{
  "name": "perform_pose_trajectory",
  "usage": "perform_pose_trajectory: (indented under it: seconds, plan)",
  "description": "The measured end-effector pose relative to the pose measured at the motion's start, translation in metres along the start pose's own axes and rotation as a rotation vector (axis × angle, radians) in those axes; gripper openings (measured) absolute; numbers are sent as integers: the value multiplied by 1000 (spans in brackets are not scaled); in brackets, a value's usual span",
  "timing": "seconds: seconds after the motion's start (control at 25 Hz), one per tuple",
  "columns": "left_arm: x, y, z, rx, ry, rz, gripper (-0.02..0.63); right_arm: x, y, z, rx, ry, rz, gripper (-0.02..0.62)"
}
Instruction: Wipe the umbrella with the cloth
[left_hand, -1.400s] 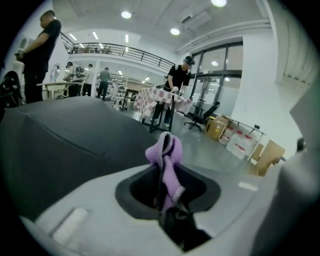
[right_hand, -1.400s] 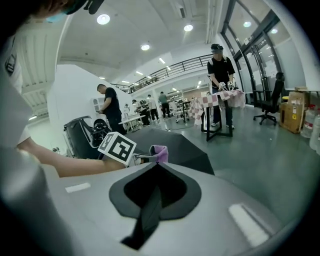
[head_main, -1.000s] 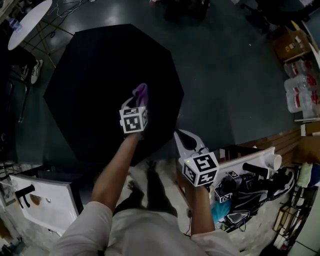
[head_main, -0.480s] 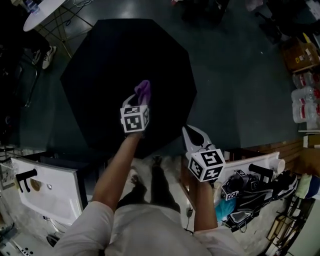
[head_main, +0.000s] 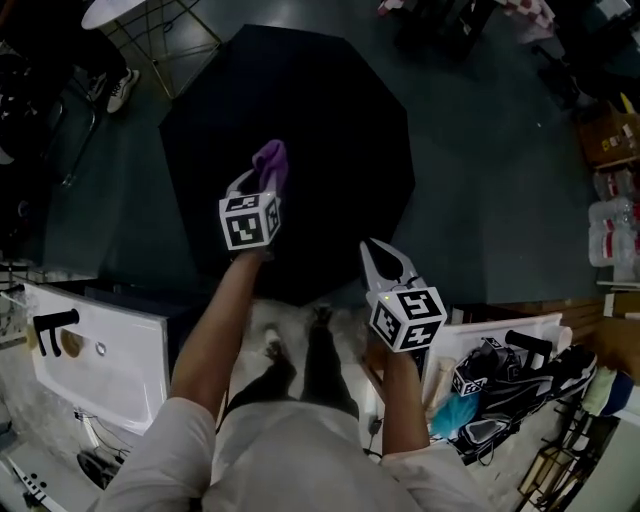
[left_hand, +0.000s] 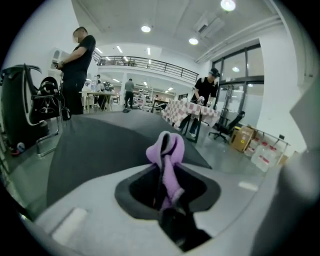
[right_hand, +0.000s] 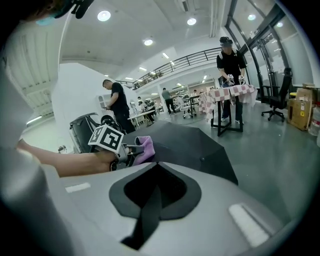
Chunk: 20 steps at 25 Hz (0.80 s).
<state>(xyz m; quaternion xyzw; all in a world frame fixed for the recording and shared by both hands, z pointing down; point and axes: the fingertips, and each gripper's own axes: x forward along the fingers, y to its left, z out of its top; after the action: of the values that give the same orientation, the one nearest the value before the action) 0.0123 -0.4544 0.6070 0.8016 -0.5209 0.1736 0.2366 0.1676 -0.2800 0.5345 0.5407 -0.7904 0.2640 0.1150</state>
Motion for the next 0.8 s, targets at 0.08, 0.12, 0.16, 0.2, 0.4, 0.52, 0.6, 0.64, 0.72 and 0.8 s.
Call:
perform_pose_trajectory:
  seconds: [0.08,0.12,0.16,0.2,0.4,0.52,0.6,0.64,0.72,0.8]
  plan:
    - [-10,16,3,-14,-7,5,104,6,13,1,-11,-3,11,5]
    - [-15,24,3,-24,-8,8,104,8,18,1,-14,-2,16,5]
    - [-20,32,3,-29,-10,12,104,10,24,1,-15,-2,22,5]
    - [-25,39,4,-30,-12,18,103,12,29,1,-15,-1,28,5]
    - [-47,76,6,-32,-24,54,101,27,51,1,-10,5,51,5]
    - [-61,106,4,-48,-28,97,98,36,64,2,-19,9,70,5]
    - [-70,125,0,-56,-22,130,97,41,71,4,-15,6,82,5]
    - [-74,134,-3,-61,-17,146,97,43,75,5,-12,3,88,5]
    - [-82,150,-11,-72,-6,174,94,46,84,9,-11,-3,98,5]
    - [-90,165,-19,-74,7,197,87,51,93,13,-17,-5,109,5]
